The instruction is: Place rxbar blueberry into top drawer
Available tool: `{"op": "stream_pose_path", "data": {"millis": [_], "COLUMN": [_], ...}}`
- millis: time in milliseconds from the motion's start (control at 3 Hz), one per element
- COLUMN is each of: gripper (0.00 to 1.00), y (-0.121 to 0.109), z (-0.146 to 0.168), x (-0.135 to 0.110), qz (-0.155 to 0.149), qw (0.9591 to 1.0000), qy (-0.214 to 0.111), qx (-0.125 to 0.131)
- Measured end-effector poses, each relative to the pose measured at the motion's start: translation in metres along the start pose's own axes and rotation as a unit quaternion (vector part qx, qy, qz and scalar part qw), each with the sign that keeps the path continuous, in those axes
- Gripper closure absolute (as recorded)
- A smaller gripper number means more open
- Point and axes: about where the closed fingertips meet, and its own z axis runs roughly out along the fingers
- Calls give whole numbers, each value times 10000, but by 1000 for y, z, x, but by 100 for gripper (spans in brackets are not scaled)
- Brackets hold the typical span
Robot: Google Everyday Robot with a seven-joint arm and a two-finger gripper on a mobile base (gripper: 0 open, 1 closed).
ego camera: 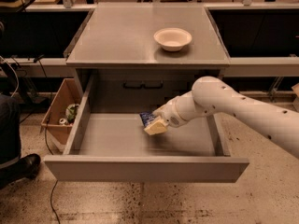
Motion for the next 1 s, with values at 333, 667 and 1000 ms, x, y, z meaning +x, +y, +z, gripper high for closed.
{"op": "stream_pose_path", "data": {"millis": [333,667,1000], "gripper": [100,84,61], "y": [-9,-15,-19], "z": [20,33,38], "x": [13,20,25], "qz": [66,154,215], "qw": [9998,9995,9991], "qy": [125,237,307], "qx": [110,168,217]}}
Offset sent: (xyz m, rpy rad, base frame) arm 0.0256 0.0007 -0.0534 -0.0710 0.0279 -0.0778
